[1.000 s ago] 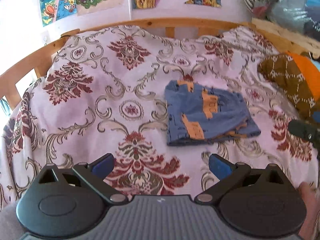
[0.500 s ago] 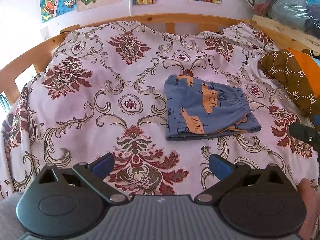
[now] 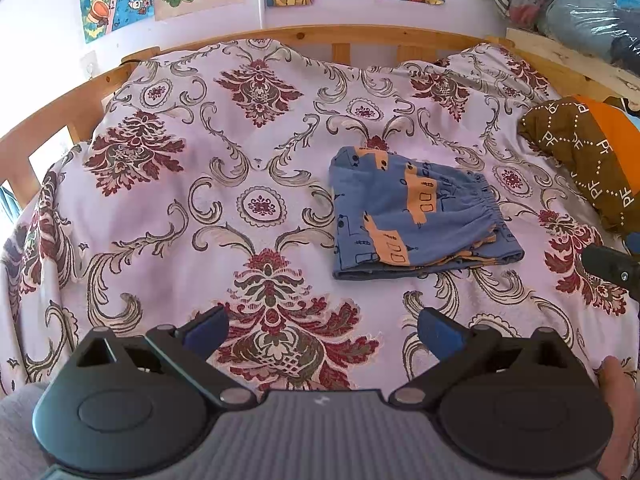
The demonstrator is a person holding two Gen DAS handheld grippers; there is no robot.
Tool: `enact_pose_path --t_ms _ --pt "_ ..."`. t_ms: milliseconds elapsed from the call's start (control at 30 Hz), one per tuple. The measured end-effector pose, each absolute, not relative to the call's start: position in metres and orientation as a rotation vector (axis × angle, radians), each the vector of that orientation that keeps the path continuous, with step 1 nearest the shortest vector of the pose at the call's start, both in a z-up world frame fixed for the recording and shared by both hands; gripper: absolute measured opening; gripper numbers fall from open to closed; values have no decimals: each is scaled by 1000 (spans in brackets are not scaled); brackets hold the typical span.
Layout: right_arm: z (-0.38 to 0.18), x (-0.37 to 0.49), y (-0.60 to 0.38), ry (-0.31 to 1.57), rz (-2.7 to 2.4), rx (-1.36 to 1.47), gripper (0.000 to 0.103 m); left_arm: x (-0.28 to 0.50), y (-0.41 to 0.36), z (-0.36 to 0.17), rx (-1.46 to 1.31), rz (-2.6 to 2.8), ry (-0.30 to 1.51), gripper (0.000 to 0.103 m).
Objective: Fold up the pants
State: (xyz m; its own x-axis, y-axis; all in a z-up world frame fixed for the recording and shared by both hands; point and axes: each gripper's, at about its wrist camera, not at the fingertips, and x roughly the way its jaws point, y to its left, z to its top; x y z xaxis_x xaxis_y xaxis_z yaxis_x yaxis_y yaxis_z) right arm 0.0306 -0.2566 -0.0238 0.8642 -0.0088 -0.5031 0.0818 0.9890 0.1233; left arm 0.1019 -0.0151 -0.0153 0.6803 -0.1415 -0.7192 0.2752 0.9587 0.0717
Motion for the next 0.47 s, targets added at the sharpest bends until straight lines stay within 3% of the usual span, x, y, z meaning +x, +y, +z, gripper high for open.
enact_pose_path --t_ms 467 --pt "-28 29 -255 538 -43 145 102 102 -18 -15 182 -283 805 103"
